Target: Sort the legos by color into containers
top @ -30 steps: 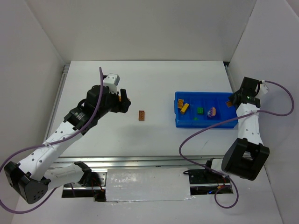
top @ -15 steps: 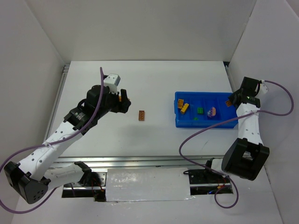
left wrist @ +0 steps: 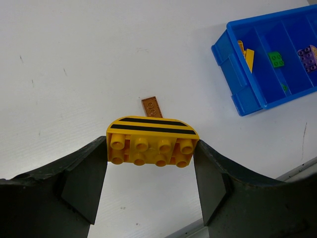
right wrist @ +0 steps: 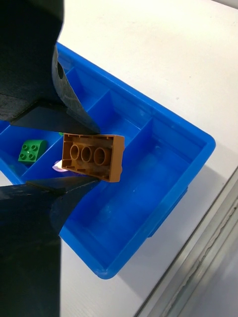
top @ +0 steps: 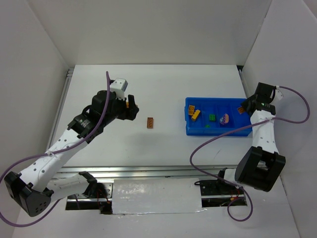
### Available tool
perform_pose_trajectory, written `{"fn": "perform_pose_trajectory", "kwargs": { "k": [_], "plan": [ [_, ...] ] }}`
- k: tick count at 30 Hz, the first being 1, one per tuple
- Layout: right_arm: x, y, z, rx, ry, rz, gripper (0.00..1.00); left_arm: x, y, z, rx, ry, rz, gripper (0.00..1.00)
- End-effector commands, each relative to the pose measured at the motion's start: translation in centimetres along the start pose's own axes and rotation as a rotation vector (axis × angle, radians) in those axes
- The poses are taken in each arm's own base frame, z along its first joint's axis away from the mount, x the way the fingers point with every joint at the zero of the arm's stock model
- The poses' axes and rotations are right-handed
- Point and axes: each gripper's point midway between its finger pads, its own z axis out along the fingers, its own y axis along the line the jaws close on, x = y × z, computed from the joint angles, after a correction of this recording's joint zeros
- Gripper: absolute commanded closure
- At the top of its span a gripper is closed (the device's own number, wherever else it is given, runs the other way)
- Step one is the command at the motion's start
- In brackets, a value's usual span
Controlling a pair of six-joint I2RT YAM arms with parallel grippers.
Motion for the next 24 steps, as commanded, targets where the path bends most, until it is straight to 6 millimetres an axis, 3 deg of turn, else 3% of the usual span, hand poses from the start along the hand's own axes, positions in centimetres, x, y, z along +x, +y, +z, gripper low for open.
{"fn": "perform_pose_trajectory", "kwargs": {
  "k": [1,8,19,24],
  "plan": [
    [-1.2,0.7,-0.4,-0.039,-0.043,0.015,1.0,-1.2,-0.5,-0.3,0.027,-0.042,0.009,1.0],
    [-0.7,0.7,0.4,-0.03,-0.018,-0.002,1.0,-1.5,-0.4,-0.8,0.027,-0.059,0.011,1.0],
    [2.4,-1.0,4.9,0.065,0.12,-0.088,1.0,-1.5,-0.7,-1.0,0.038,-0.053,0.006,1.0],
    [2.7,-0.3,6.0,0.044,0.168,-0.142,1.0,-1.7,-0.8,-1.2,0.047,-0.061,0.008,1.0]
  ]
}}
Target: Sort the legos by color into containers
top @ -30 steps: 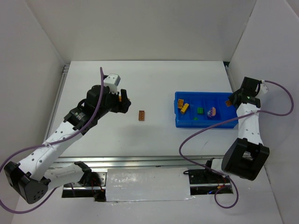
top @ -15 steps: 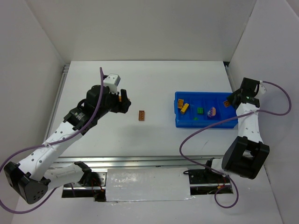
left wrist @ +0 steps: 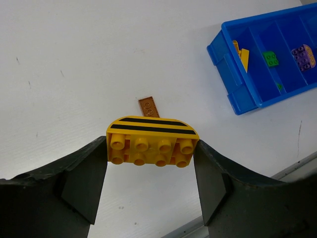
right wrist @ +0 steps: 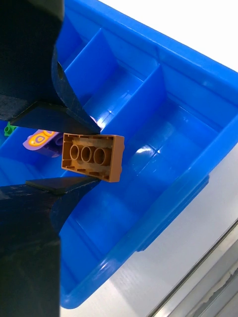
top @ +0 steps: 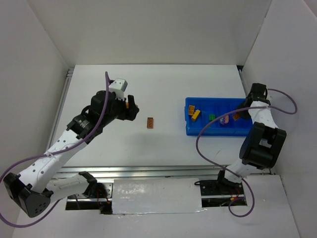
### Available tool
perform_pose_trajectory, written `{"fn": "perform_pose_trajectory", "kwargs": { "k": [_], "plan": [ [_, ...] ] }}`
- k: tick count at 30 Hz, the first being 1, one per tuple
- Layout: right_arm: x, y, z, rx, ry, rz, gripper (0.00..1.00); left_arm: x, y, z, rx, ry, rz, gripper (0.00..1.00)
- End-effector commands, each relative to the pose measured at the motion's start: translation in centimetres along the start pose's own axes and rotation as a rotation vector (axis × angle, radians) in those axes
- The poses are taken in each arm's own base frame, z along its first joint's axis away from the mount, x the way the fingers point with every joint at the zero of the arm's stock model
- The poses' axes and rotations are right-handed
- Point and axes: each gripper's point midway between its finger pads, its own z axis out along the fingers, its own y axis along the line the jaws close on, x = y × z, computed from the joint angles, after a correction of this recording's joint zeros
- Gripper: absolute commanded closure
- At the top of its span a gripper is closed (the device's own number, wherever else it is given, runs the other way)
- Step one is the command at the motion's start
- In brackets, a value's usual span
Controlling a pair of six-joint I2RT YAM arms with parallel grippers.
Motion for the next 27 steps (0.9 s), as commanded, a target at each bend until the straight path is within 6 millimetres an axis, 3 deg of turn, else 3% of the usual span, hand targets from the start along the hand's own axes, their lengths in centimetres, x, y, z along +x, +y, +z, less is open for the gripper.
{"fn": "perform_pose_trajectory", "kwargs": {
  "k": [1,12,14,24,27],
  "plan": [
    [-2.2,0.9,-0.5,-0.019,-0.039,-0.038,1.0,-1.7,-0.5,-1.1,0.027,-0.064,0.009,1.0],
    [-3.9,1.4,-1.3,0.017,-0.073,-0.114,1.0,-1.9,-1.5,-2.5,0.013,-0.097,0.058,1.0],
    [-4.4,0.6,-1.2,0.082,-0.092,-0.134,1.0,-1.9,-1.3,-2.6,0.002,-0.099,0.061,1.0],
    [-3.2,0.1,0.4,0.199,-0.091,-0.179,1.0,-2.0,-1.8,-3.0,0.011,-0.107,0.061,1.0],
    [-3.2,0.2,0.5,0.197,-0.082,-0.176,0.86,-2.0,-1.7,-3.1,0.012,-0.11,0.058,1.0]
  ]
}}
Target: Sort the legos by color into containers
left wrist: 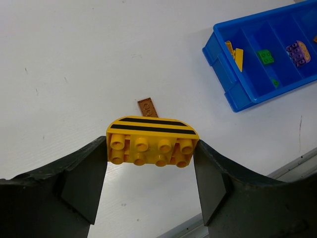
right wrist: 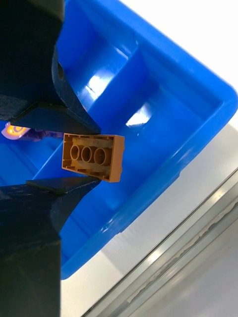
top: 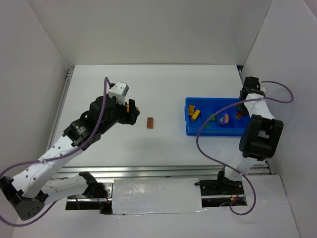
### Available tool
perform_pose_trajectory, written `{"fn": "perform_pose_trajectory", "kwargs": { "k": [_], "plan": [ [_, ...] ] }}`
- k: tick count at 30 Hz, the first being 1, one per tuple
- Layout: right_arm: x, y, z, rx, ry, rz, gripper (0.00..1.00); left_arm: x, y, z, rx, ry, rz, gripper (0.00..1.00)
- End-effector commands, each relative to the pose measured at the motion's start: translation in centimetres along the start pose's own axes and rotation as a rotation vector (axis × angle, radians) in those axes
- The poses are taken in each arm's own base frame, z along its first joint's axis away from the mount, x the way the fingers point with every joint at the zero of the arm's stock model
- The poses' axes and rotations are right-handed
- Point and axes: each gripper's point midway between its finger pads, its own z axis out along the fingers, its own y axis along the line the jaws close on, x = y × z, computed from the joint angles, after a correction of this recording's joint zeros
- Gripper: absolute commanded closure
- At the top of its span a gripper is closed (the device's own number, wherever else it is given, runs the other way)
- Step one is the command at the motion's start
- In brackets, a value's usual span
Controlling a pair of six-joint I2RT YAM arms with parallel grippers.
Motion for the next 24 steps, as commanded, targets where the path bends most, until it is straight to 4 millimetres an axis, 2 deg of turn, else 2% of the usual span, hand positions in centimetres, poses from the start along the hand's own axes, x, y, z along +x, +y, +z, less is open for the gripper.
{"fn": "perform_pose_trajectory", "kwargs": {
  "k": [1,5,9,10,17,20,21,22,23,24],
  "plan": [
    [-1.4,-0.4,-0.6,0.03,-0.034,0.011,0.74,-1.7,-0.2,-0.8,0.008,-0.062,-0.001,1.0],
    [-1.5,-0.4,-0.6,0.031,-0.037,0.018,0.57,-1.7,-0.2,-0.8,0.013,-0.062,-0.002,1.0],
    [-1.6,0.2,-1.0,0.002,-0.039,0.022,0.47,-1.7,-0.3,-0.8,0.019,-0.06,-0.002,1.0],
    [-1.8,0.2,-1.3,-0.001,-0.051,0.025,0.36,-1.6,-0.3,-0.7,0.02,-0.057,-0.002,1.0],
    [-2.5,0.5,-2.7,-0.034,-0.084,0.044,0.33,-1.6,-0.4,-0.7,0.029,-0.056,-0.002,1.0],
    [-2.6,1.5,-4.6,-0.084,-0.105,0.037,0.33,-1.5,-0.6,-0.5,0.041,-0.051,-0.004,1.0],
    [-2.8,2.5,-6.4,-0.129,-0.13,0.024,0.02,-1.5,-0.8,-0.5,0.05,-0.048,-0.007,1.0],
    [-2.5,3.7,-7.5,-0.195,-0.125,0.01,0.0,-1.5,-1.1,-0.3,0.075,-0.041,-0.011,1.0],
    [-2.5,5.2,-9.9,-0.288,-0.152,-0.013,0.0,-1.6,-1.4,-0.2,0.093,-0.039,-0.014,1.0],
    [-2.4,6.5,-11.0,-0.366,-0.17,-0.055,0.0,-1.8,-1.7,-0.2,0.119,-0.04,-0.016,1.0]
  ]
}}
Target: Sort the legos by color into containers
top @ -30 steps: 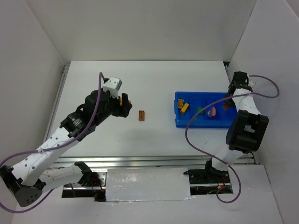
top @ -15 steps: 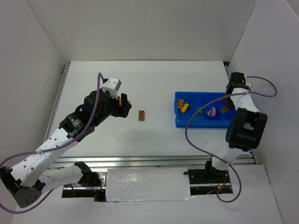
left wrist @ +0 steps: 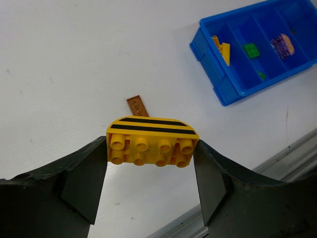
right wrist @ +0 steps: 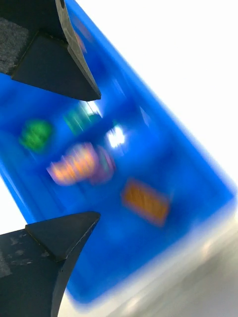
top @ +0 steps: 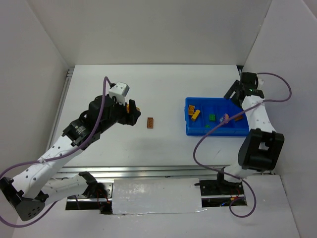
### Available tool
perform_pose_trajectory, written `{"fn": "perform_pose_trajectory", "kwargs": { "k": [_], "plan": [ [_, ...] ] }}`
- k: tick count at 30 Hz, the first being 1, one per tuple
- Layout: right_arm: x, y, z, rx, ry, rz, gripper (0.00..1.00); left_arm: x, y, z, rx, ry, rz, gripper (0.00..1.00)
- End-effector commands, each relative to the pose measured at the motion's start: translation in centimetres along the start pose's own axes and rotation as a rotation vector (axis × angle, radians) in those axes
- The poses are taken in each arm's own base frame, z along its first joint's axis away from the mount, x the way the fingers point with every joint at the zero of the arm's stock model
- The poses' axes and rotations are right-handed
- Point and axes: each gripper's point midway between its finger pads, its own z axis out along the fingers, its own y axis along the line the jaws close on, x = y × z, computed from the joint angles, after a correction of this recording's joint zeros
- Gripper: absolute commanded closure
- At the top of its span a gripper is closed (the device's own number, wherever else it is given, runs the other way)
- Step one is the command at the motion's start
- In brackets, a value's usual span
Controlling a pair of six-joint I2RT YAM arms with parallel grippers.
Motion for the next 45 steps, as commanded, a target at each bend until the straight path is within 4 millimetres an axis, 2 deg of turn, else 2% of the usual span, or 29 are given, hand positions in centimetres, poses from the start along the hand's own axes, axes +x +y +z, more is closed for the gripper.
{"fn": "perform_pose_trajectory", "kwargs": {
  "k": [1,3,4,6,7,8,9,10,11,14,15,17,18,21,22,24,25,26,29,32,37,38,40,41,45],
  "plan": [
    [-1.9,6.2,-8.0,-0.363,-0.111,-0.066,0.0,-1.9,-2.6,-0.3,0.154,-0.044,0.003,1.0],
    [-1.3,9.4,-11.2,-0.555,-0.119,-0.15,0.0,-2.3,-4.3,-0.6,0.253,-0.047,0.02,1.0],
    [-0.6,11.2,-13.8,-0.697,-0.101,-0.183,0.0,-2.3,-5.9,-1.2,0.351,-0.038,0.031,1.0],
    [0.7,14.0,-17.7,-0.907,-0.088,-0.258,0.0,-2.7,-7.4,-2.0,0.444,-0.049,0.039,1.0],
    [1.4,14.9,-20.0,-1.016,-0.087,-0.286,0.0,-3.0,-8.1,-2.5,0.487,-0.056,0.042,1.0],
    [3.4,15.7,-22.1,-1.151,-0.005,-0.28,0.0,-3.4,-9.6,-3.6,0.59,-0.067,0.061,1.0],
    [3.4,16.7,-24.0,-1.251,-0.027,-0.284,0.0,-3.5,-10.4,-4.3,0.65,-0.075,0.078,1.0],
    [3.8,16.9,-25.5,-1.319,-0.007,-0.282,0.0,-3.3,-11.2,-4.8,0.711,-0.077,0.104,1.0],
    [4.8,17.1,-27.2,-1.403,0.071,-0.262,0.0,-3.5,-12.4,-6.1,0.807,-0.097,0.13,1.0],
    [6.0,17.9,-29.2,-1.439,0.154,-0.272,0.01,-3.1,-13.6,-7.5,0.919,-0.124,0.17,1.0],
    [6.6,18.1,-29.6,-1.442,0.186,-0.271,0.01,-3.0,-13.7,-7.7,0.938,-0.126,0.181,1.0],
    [8.5,18.7,-31.9,-1.494,0.253,-0.29,0.02,-2.8,-13.7,-7.8,0.946,-0.144,0.213,1.0],
    [9.9,18.8,-32.8,-1.494,0.295,-0.309,0.03,-3.0,-13.3,-7.3,0.917,-0.157,0.234,1.0],
    [10.9,18.6,-33.9,-1.419,0.287,-0.317,0.03,-3.4,-11.2,-4.9,0.74,-0.152,0.244,1.0],
    [11.7,18.6,-35.0,-1.437,0.3,-0.333,0.05,-3.3,-10.7,-4.3,0.71,-0.15,0.276,1.0],
    [12.6,18.6,-36.6,-1.469,0.333,-0.331,0.07,-2.5,-10.1,-3.1,0.672,-0.102,0.293,1.0],
    [13.3,18.8,-37.0,-1.47,0.357,-0.344,0.09,-2.7,-10.1,-2.9,0.673,-0.104,0.321,1.0],
    [14.4,19.0,-38.6,-1.505,0.379,-0.393,0.09,-2.1,-10.1,-2.3,0.674,-0.073,0.328,1.0],
    [16.9,19.6,-38.6,-1.474,0.477,-0.44,0.13,-0.9,-10.8,-2.2,0.723,-0.022,0.371,1.0],
    [17.8,20.0,-39.2,-1.508,0.509,-0.439,0.18,-0.2,-11.1,-2.7,0.745,0.003,0.401,1.0],
    [18.9,20.7,-39.5,-1.455,0.497,-0.492,0.21,0.0,-11.2,-3.4,0.749,0.002,0.42,1.0],
    [19.4,20.9,-38.8,-1.413,0.498,-0.501,0.23,0.0,-11.3,-3.4,0.752,0.003,0.423,1.0],
    [20.0,21.2,-38.9,-1.385,0.485,-0.533,0.24,0.1,-11.2,-3.2,0.74,0.011,0.424,1.0],
    [20.5,21.3,-38.1,-1.336,0.479,-0.539,0.24,0.2,-11.2,-3.1,0.743,0.016,0.425,1.0],
    [22.5,21.4,-38.9,-1.334,0.504,-0.599,0.27,0.4,-11.2,-2.9,0.731,0.022,0.426,1.0]
  ]
}}
